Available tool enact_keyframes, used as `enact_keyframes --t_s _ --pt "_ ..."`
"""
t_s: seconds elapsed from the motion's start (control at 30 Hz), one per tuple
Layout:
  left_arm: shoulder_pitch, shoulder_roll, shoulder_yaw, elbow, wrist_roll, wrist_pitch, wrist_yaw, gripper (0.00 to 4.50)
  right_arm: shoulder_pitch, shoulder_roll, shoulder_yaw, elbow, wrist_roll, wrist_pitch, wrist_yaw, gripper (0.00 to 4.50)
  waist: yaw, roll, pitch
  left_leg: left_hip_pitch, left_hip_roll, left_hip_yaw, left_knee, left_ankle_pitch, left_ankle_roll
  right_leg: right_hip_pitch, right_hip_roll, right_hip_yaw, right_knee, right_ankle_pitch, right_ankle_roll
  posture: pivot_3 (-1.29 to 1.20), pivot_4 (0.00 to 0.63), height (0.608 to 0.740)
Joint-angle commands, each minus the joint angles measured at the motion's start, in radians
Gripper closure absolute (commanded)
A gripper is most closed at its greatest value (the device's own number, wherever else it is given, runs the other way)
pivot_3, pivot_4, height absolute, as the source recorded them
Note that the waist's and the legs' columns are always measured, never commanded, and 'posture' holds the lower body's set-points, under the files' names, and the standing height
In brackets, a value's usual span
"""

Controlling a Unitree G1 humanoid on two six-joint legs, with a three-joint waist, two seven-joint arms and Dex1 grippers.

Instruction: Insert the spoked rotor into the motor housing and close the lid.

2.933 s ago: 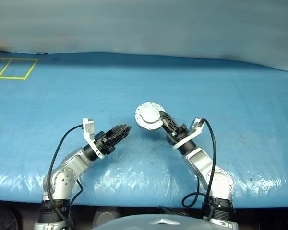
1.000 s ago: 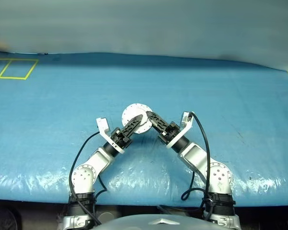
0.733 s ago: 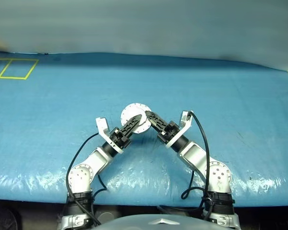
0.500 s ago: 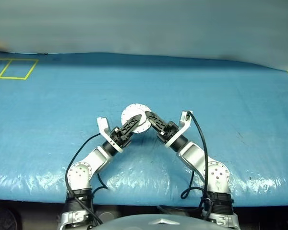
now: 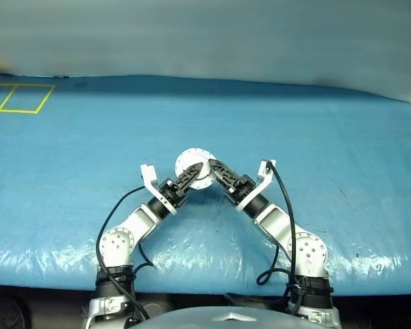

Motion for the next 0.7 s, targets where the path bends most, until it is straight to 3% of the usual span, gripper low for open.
enact_keyframes --t_s 0.03,0.3,0.47,0.7 --pt "-0.033 0.023 0.057 -0.017 0.014 -0.062 0.006 1.90 -0.029 0.009 0.005 -0.049 0.015 -0.004 0.011 1.61 -0.001 0.000 0.000 0.000 0.000 0.000 0.000 0.000 0.000 0.000 0.000 0.000 0.000 0.000 0.000 0.00 0.150 0.740" --pt "-0.074 0.038 0.120 -0.041 0.084 -0.184 0.038 1.90 -0.028 -0.004 -0.010 -0.059 -0.038 -0.033 -0.008 1.61 0.012 0.000 0.000 -0.001 -0.002 -0.001 0.000 0.000 0.000 0.000 -0.002 0.000 -0.001 0.002 0.001 0.00 0.150 0.740" --pt "-0.092 0.080 0.129 0.035 0.242 -0.284 0.095 1.90 -0.007 -0.101 0.050 -0.127 -0.300 -0.127 0.001 1.61 0.015 0.000 0.000 -0.001 -0.002 -0.001 0.000 0.000 0.000 0.000 -0.002 0.000 -0.001 0.002 0.003 0.00 0.150 0.740" --pt "-0.081 0.065 0.114 0.082 0.328 -0.295 0.134 1.90 0.009 -0.086 0.065 -0.130 -0.361 -0.137 0.002 1.61 0.017 -0.001 0.000 -0.001 -0.002 -0.001 -0.001 0.000 -0.001 0.000 -0.002 0.000 -0.001 0.003 0.003 0.00 0.150 0.740"
